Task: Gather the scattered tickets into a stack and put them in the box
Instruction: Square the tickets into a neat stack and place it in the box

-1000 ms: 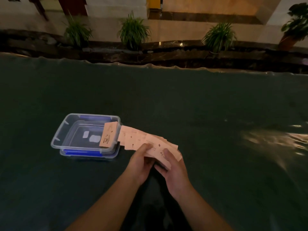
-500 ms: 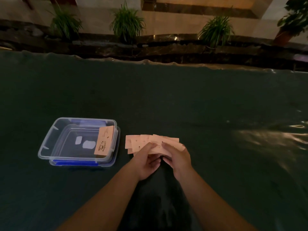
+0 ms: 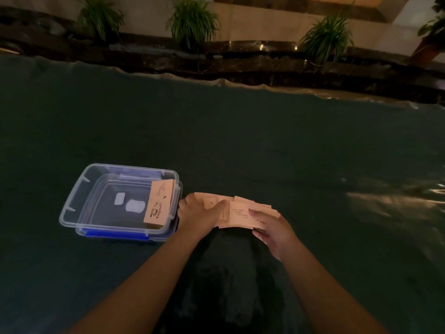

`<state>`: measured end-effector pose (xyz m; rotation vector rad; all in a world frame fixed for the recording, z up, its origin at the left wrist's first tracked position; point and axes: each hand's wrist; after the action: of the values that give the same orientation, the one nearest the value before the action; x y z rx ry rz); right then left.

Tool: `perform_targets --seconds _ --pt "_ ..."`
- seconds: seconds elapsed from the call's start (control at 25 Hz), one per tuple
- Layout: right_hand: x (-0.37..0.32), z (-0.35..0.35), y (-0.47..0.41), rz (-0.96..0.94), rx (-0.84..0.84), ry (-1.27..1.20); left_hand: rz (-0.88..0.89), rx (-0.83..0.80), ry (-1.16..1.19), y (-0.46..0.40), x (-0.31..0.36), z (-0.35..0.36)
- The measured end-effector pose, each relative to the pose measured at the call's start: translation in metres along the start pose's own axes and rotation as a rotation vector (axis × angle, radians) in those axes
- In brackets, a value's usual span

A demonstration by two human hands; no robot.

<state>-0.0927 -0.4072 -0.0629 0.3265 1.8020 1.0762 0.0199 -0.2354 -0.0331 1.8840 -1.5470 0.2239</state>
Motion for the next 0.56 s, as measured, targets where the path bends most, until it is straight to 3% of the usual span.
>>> perform_targets --seconds 0.2,0.56 --pt "-0.004 0.003 -0.004 0.014 -0.040 0.012 -0.229 -0.087 0.085 -0.018 0.003 0.018" --pt "-0.004 0.030 0.001 -0.078 -0.055 0.048 -0.182 -0.126 0.035 -0.007 0.021 0.033"
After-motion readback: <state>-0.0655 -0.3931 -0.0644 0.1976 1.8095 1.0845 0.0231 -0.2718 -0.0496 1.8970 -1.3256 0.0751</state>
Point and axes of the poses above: each hand's wrist, its own y-axis away from the middle knuckle, its own z-axis out of the palm, x = y × z, and after that the axes turned 15 degrees about x, right-handed
